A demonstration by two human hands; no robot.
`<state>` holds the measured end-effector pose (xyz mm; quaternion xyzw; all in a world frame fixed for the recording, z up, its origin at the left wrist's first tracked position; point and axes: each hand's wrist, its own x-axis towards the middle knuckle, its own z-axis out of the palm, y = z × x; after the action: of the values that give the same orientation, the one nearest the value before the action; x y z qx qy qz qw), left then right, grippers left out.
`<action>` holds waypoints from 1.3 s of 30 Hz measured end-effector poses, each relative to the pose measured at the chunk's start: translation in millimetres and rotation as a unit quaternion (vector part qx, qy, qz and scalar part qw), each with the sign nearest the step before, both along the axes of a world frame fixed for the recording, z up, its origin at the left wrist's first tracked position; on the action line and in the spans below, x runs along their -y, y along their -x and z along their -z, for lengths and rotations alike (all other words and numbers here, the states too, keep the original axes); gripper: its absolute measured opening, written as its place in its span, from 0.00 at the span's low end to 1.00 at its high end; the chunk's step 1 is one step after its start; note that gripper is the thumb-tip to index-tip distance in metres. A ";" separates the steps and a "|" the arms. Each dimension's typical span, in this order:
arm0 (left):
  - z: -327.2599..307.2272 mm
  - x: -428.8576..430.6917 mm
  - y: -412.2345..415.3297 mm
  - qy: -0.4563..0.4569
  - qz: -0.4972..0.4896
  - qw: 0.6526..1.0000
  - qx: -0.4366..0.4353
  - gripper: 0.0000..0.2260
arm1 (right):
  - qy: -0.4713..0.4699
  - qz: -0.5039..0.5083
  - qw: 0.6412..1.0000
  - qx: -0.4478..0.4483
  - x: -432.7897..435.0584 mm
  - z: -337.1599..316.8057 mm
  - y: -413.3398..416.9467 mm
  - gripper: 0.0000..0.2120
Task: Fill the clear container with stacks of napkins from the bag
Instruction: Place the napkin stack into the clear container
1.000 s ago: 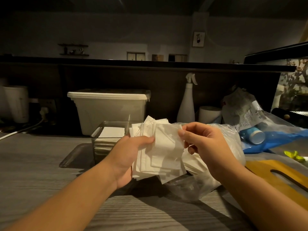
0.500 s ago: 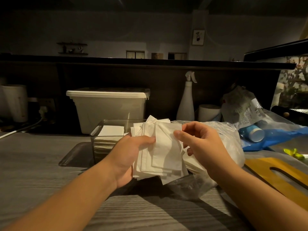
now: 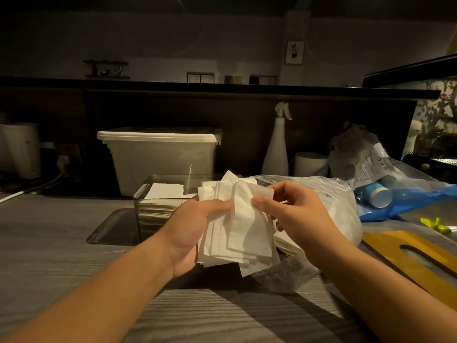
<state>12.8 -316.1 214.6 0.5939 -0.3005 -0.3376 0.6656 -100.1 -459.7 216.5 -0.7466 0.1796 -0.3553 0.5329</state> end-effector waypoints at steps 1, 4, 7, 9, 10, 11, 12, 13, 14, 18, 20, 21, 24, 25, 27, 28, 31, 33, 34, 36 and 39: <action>-0.8 -0.3 1.0 0.004 0.004 1.000 -0.005 0.10 | 0.005 0.002 1.000 0.002 -0.4 0.3 -0.1 0.07; -3.3 -1.1 3.4 0.018 0.021 1.000 -0.012 0.13 | 0.029 0.006 0.999 0.011 -0.7 1.7 0.2 0.08; -0.8 -0.4 2.6 0.016 0.023 1.000 0.013 0.17 | 0.092 0.030 0.995 0.005 -0.7 4.3 0.6 0.10; 1.5 0.5 2.0 0.010 0.006 1.000 0.021 0.16 | 0.151 0.057 0.987 0.002 -1.4 7.0 -0.5 0.11; 2.0 0.9 1.9 0.011 -0.001 1.000 0.015 0.14 | 0.185 0.073 0.980 0.005 -1.8 8.0 -0.4 0.12; 2.2 1.0 0.9 0.013 -0.008 1.000 0.006 0.12 | 0.224 0.089 0.970 0.013 -2.4 8.4 0.3 0.13; 1.5 1.3 1.4 0.016 -0.014 1.000 -0.003 0.12 | 0.269 0.100 0.958 0.025 -2.4 8.3 1.7 0.13; 1.8 1.6 -0.5 0.019 -0.025 0.999 -0.010 0.12 | 0.310 0.101 0.944 0.037 -2.8 7.6 3.2 0.11; 1.5 1.7 -1.8 0.024 -0.037 0.999 -0.014 0.12 | 0.347 0.093 0.932 0.043 -3.9 6.5 4.9 0.09; -1.9 0.5 -3.9 0.034 -0.060 0.997 -0.021 0.10 | 0.459 0.025 0.888 -0.011 -12.6 11.0 4.5 0.12; -2.1 -0.2 -4.1 0.035 -0.066 0.997 -0.019 0.09 | 0.485 0.006 0.873 -0.052 -16.0 14.3 1.5 0.18; -1.9 -0.1 -5.7 0.033 -0.073 0.997 -0.018 0.12 | 0.486 -0.002 0.872 -0.060 -16.6 14.5 1.4 0.18; -0.3 -1.0 -13.4 0.034 -0.084 0.996 -0.026 0.21 | 0.495 -0.022 0.867 -0.042 -16.8 12.2 4.1 0.13; -0.3 -1.4 -15.2 0.035 -0.086 0.995 -0.026 0.24 | 0.495 -0.025 0.868 -0.034 -16.6 12.0 4.9 0.12; -1.4 -1.2 -14.7 0.030 -0.093 0.995 -0.021 0.33 | 0.483 -0.027 0.875 -0.020 -16.0 12.5 5.1 0.12; -1.2 -0.7 -13.7 0.026 -0.097 0.995 -0.016 0.37 | 0.473 -0.026 0.880 -0.017 -15.7 12.9 4.7 0.13; -1.0 0.5 -13.5 0.036 -0.105 0.993 -0.024 0.32 | 0.484 -0.037 0.874 -0.034 -15.1 14.1 3.5 0.14; -1.0 0.1 -15.5 0.041 -0.102 0.994 -0.025 0.23 | 0.501 -0.048 0.863 -0.041 -16.2 14.7 3.5 0.11; -1.4 -0.2 -16.1 0.041 -0.099 0.994 -0.022 0.20 | 0.498 -0.048 0.865 -0.038 -16.8 14.6 3.9 0.11; -2.2 -0.6 -16.3 0.050 -0.098 0.994 -0.022 0.14 | 0.483 -0.045 0.874 -0.028 -17.2 13.2 4.7 0.11; -3.4 -0.6 -15.2 0.054 -0.108 0.992 -0.022 0.15 | 0.482 -0.058 0.873 -0.045 -17.4 12.9 5.3 0.10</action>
<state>28.0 -315.4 218.0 0.5788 -0.2376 -0.2603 0.7354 -105.4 -442.3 203.6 -0.9350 -0.0334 -0.3326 0.1183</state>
